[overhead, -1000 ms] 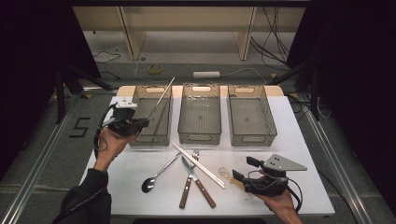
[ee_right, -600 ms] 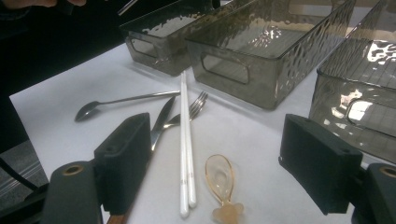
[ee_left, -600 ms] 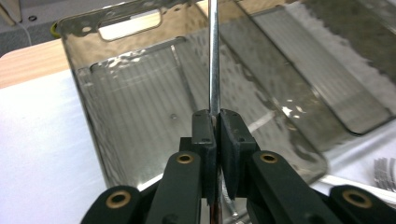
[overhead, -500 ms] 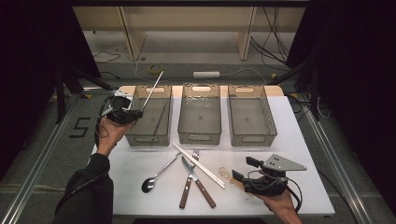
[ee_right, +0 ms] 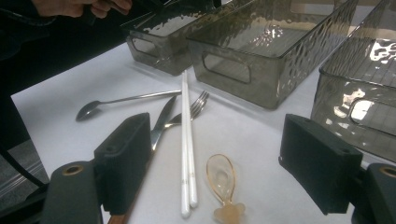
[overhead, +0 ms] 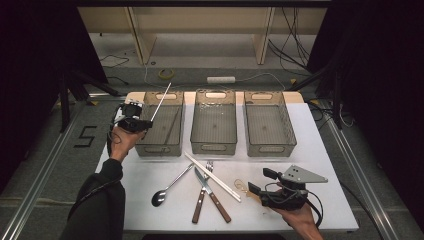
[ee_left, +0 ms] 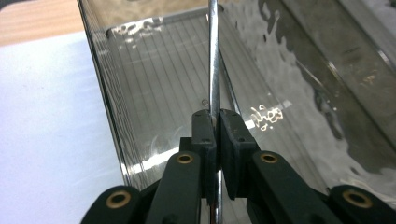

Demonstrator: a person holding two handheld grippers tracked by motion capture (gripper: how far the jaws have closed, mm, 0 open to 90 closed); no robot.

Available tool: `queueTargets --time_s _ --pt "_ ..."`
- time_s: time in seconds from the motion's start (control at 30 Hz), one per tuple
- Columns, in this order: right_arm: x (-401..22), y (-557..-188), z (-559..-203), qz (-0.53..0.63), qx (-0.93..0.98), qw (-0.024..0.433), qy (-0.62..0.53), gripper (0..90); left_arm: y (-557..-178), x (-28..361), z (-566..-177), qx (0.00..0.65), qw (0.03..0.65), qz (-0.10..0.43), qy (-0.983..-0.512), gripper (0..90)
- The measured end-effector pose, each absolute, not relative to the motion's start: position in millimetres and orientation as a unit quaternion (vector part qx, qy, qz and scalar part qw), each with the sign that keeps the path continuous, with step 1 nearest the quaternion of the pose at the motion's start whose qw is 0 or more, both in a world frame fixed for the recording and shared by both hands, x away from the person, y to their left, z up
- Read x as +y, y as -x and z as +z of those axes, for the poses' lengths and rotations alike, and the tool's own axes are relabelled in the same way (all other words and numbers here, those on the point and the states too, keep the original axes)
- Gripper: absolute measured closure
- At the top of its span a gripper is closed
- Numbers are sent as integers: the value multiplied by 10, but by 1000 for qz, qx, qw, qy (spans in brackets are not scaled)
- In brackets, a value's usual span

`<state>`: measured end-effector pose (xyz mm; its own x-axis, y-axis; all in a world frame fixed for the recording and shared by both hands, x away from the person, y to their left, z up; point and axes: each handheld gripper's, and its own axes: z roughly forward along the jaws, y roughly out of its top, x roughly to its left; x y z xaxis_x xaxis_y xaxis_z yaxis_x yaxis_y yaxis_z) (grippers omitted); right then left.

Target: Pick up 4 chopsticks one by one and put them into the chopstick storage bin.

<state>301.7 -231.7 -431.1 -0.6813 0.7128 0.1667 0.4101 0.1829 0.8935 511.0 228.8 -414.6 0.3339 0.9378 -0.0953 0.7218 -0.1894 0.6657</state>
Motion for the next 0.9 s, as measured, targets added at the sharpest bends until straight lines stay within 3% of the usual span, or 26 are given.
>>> queueTargets --time_s 0.33,0.43,0.57,0.9 --pt "-2314 -3018 -4314 519 756 144 -371 259 -5166 2249 -4264 566 301 157 -752 825" --pt "-2314 -3018 -4313 520 756 143 -371 259 -5168 2246 -4266 568 307 152 -748 701" --pt "-2315 -3020 -4314 520 756 142 -373 260 -5142 2243 -4241 566 323 142 -745 608" --pt "-2315 -3020 -4312 520 756 142 -372 260 -4984 2259 -4155 557 354 126 -741 438"
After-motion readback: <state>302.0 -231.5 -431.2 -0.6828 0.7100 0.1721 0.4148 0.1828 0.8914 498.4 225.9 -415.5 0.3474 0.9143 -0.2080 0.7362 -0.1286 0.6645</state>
